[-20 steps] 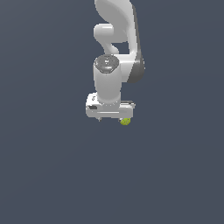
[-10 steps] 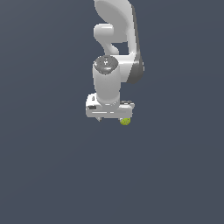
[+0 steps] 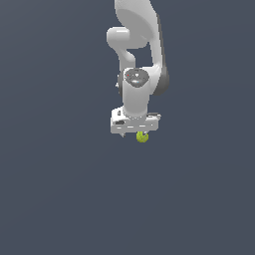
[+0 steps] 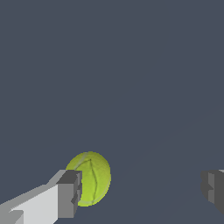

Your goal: Pick up the object and move it to a goal position.

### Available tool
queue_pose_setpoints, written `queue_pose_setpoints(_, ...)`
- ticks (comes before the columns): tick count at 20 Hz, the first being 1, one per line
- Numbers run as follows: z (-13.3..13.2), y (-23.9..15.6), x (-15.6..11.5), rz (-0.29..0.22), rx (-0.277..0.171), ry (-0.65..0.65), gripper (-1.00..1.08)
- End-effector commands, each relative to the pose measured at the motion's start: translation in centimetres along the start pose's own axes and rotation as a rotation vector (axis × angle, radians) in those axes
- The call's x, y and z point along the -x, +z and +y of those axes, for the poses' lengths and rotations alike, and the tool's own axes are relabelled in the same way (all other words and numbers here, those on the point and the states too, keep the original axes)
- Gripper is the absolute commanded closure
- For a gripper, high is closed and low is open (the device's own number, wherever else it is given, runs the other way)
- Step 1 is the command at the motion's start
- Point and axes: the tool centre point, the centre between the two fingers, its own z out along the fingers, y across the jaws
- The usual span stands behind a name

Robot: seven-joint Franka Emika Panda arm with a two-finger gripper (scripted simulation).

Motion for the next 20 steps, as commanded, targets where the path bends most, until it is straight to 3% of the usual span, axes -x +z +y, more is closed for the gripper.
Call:
queue_pose_setpoints(1, -1.6, 1.1, 1.2, 0.003, 0.004, -0.053, -0.92)
queue_pose_setpoints(10, -5.0, 3.3, 4.2, 0.01, 0.011, -0.179, -0.92)
queue_pose_setpoints(20, -5.4, 4.1, 4.6, 0.01, 0.011, -0.194, -0.92)
